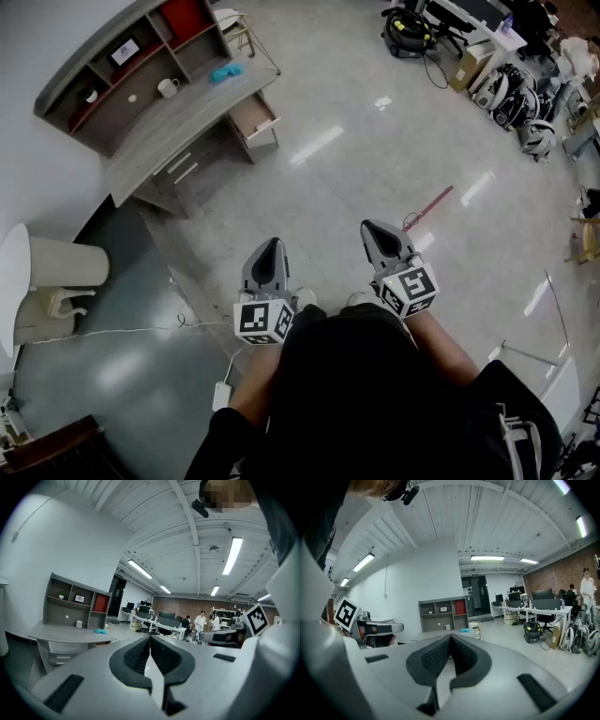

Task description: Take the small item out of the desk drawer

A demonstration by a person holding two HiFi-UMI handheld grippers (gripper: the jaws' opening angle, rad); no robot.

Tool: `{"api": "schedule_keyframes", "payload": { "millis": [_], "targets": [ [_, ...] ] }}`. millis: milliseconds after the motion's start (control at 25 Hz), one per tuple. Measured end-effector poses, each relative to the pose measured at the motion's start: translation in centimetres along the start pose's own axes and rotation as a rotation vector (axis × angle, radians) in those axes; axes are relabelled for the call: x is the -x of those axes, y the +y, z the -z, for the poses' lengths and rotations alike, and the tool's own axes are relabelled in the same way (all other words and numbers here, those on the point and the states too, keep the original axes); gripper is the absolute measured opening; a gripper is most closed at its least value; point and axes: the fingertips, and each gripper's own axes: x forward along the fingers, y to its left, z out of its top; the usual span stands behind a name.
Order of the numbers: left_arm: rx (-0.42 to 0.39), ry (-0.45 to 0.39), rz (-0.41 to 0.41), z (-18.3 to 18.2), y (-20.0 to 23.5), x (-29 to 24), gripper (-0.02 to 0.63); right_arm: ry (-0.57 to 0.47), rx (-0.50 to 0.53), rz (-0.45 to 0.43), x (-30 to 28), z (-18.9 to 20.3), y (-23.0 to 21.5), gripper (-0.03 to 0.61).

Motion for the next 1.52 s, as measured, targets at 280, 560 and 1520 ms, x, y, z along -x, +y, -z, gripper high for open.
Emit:
{"api": "schedule_keyframes", "payload": {
  "millis": [280,560,1520],
  "targets": [
    [0.0,-0.024,0.001,-1.0,4.7,0.3,0.011,-0.007,-0.008,0.01,-3.6,-0.6,2.5,-0.002],
    [0.027,-0.029,0.016,-1.1,9.5,0.1,0.011,-0.008,-0.023,0.051,-6.9,-1.3,3.6,-0.002],
    [0.057,-0.019,-0.114,-0.2,18.3,-2.7,0.011,0.059,-0.028,0.004,-16.6,0.7,2.1,-0.002]
  ]
}}
